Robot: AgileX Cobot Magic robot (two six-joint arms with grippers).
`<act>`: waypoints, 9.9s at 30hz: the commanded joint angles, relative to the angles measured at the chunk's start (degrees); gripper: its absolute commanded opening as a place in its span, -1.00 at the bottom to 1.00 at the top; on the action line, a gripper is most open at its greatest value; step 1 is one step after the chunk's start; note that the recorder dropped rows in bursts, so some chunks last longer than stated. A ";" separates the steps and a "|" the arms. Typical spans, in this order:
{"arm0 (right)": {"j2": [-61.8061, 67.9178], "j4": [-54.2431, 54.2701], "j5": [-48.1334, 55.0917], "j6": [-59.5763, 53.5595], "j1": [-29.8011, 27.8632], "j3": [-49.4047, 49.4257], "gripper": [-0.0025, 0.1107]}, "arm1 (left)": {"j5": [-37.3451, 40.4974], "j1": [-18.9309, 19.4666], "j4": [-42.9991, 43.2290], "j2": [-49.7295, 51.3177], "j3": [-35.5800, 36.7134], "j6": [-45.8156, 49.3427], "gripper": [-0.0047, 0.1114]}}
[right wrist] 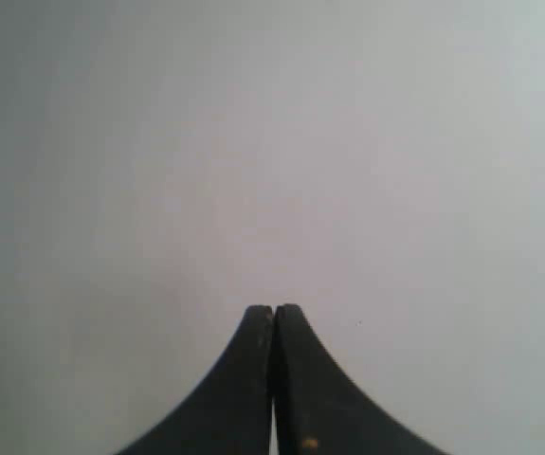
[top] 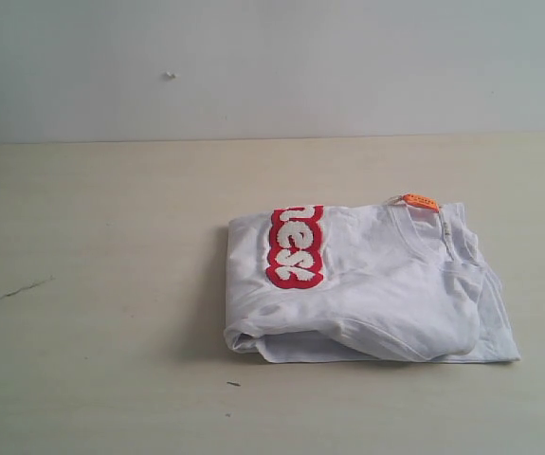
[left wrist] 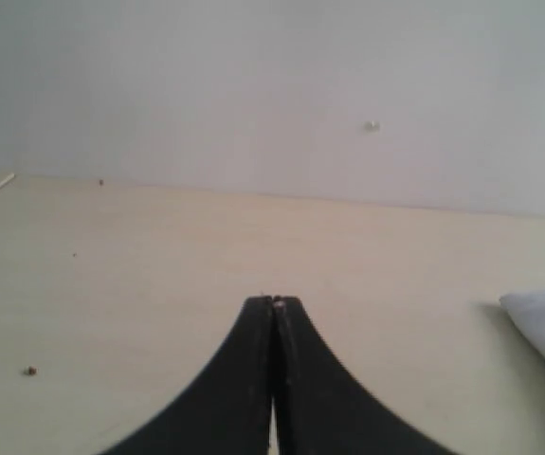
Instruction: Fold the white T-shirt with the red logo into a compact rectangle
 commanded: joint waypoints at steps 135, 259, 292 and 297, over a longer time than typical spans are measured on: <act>-5.50 -35.58 -18.17 17.02 -1.34 50.86 -0.96 | 8.88 0.11 -0.72 -0.28 0.18 0.24 -0.92; 104.57 -9.23 -0.42 10.96 21.98 -4.05 -0.96 | 8.88 0.11 -0.72 -0.28 0.18 0.24 -0.92; 54.16 -9.11 -11.42 9.97 23.35 11.83 -0.96 | 8.88 0.11 -0.72 -0.28 0.18 0.24 -0.92; 41.23 -9.11 -17.35 9.97 23.35 17.93 -0.96 | 8.88 0.11 -0.72 -0.28 0.18 0.24 -0.92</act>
